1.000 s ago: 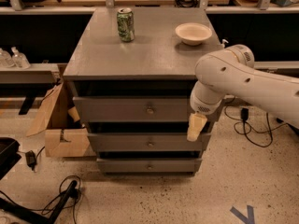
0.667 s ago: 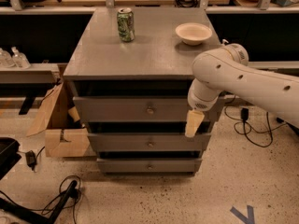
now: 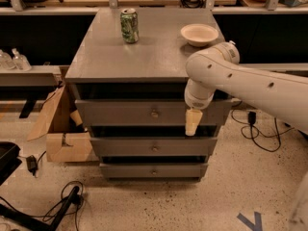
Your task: Open top drawer
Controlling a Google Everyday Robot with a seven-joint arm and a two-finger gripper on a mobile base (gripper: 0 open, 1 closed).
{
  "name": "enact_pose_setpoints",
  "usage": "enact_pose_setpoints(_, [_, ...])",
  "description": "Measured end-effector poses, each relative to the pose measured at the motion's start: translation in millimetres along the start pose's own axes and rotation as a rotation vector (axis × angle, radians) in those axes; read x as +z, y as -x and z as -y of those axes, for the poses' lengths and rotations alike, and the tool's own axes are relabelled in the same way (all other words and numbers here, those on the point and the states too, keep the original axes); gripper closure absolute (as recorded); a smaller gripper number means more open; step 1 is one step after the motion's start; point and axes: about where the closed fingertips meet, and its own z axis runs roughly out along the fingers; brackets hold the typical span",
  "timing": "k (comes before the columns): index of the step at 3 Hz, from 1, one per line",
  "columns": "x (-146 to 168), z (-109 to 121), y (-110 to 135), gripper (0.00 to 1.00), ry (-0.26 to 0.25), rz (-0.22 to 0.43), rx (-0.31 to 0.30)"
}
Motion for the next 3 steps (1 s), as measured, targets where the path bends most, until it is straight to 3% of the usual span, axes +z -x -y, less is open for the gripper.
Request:
enact_pose_setpoints(1, [9.4, 3.1, 8.9, 0.00, 0.002, -0.018, -0.046])
enact_pose_setpoints(3, [37.8, -2.9, 17.2, 0.00, 0.037, -0.045, -0.081])
